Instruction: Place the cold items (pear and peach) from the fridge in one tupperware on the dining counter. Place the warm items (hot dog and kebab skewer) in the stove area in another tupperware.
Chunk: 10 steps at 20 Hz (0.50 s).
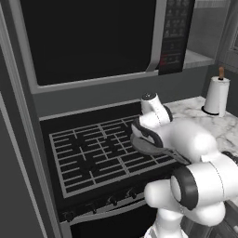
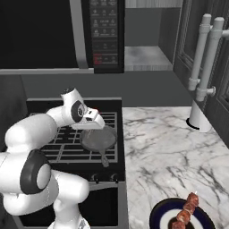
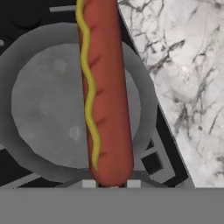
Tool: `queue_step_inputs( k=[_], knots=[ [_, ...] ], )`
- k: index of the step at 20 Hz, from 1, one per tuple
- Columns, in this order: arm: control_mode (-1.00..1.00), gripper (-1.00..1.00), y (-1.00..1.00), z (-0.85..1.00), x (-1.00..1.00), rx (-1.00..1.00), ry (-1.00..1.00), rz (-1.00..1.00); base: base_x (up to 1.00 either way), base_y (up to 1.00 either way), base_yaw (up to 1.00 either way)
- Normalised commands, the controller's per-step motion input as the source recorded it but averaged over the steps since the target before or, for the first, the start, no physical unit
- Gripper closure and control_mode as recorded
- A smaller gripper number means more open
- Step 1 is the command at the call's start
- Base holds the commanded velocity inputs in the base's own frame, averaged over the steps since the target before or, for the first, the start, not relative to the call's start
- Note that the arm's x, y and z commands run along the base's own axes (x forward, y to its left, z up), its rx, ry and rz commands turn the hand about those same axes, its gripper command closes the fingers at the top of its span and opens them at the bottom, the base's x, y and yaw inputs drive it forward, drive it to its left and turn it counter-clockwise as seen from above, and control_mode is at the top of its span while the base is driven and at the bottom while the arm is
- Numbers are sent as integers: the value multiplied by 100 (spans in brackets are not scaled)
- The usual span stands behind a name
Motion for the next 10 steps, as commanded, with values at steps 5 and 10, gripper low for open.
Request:
queue_step_inputs(
  k=[5,10],
  knots=[
    [-100,100,4,5,-100,13,-1,0,0,0,0],
    [-100,100,9,46,-97,15,0,0,0,0,0]
  ],
)
